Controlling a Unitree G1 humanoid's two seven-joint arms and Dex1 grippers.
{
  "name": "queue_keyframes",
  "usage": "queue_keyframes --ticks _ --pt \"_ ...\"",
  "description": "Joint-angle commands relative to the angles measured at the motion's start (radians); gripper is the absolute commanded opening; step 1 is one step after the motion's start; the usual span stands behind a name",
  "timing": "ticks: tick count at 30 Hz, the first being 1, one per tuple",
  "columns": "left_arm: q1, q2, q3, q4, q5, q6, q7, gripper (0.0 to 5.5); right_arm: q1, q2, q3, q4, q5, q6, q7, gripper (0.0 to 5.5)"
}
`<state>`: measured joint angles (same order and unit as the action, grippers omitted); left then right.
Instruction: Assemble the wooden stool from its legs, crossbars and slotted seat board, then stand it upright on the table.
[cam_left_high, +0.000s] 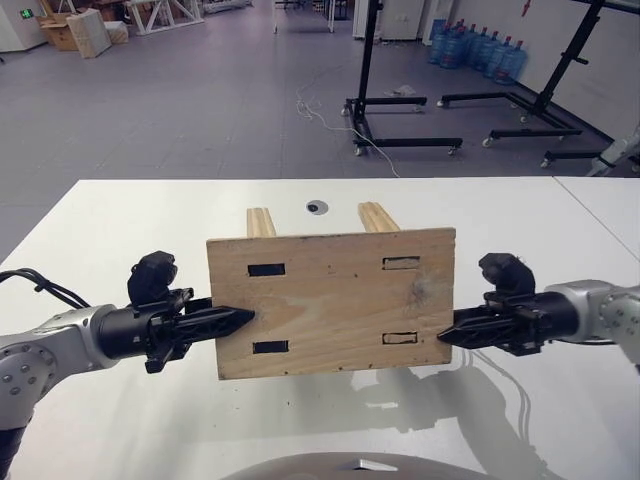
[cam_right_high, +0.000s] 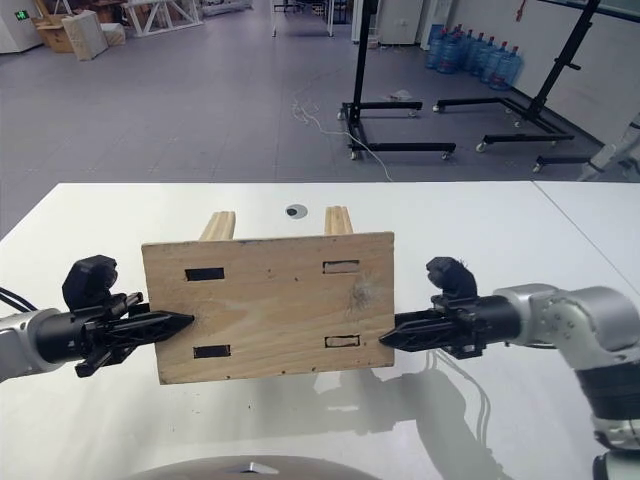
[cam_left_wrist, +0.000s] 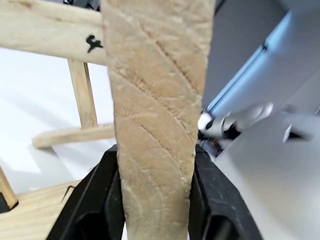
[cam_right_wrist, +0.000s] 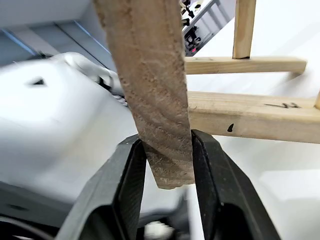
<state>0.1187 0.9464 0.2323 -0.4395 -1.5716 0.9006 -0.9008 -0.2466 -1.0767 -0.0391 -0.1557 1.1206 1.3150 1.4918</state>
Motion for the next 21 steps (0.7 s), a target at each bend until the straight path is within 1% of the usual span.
queue_keyframes --ticks 1,4,5,7,9,11,12,14,15,18,21 --pt "0.009 0.044 0.096 -0.076 -0.284 -0.033 0.291 1.31 -0.244 -0.195 0.156 0.075 0.299 0.298 0.115 1.28" --pt "0.025 0.059 0.108 -0.031 -0.355 -0.024 0.404 1.31 -0.411 -0.250 0.358 0.168 0.405 0.299 0.117 1.28" --pt "0.006 0.058 0.106 -0.004 -0.378 -0.030 0.437 1.31 -0.444 -0.264 0.408 0.184 0.424 0.299 0.114 1.28" --pt "-0.038 0.057 0.105 0.030 -0.355 -0.028 0.446 1.31 -0.490 -0.269 0.476 0.211 0.441 0.299 0.081 1.29" --pt "-0.057 0.065 0.099 0.075 -0.376 -0.003 0.454 2.01 -0.529 -0.261 0.538 0.245 0.470 0.299 0.056 1.29" --pt "-0.090 0.054 0.100 0.132 -0.398 0.048 0.451 2.52 -0.549 -0.280 0.613 0.256 0.548 0.299 0.038 1.29" --pt "-0.114 0.047 0.098 0.164 -0.400 0.071 0.454 2.69 -0.554 -0.286 0.644 0.260 0.587 0.299 0.018 1.29" --pt "-0.140 0.043 0.089 0.193 -0.400 0.096 0.468 2.94 -0.561 -0.269 0.660 0.285 0.619 0.299 -0.031 1.29" --pt "-0.145 0.041 0.085 0.195 -0.400 0.104 0.476 3.01 -0.567 -0.255 0.660 0.308 0.625 0.299 -0.059 1.58" --pt "-0.125 0.043 0.084 0.180 -0.399 0.115 0.500 3.46 -0.571 -0.221 0.638 0.354 0.615 0.299 -0.136 2.13" --pt "-0.111 0.043 0.089 0.166 -0.387 0.118 0.507 3.84 -0.555 -0.188 0.591 0.407 0.579 0.299 -0.193 2.59"
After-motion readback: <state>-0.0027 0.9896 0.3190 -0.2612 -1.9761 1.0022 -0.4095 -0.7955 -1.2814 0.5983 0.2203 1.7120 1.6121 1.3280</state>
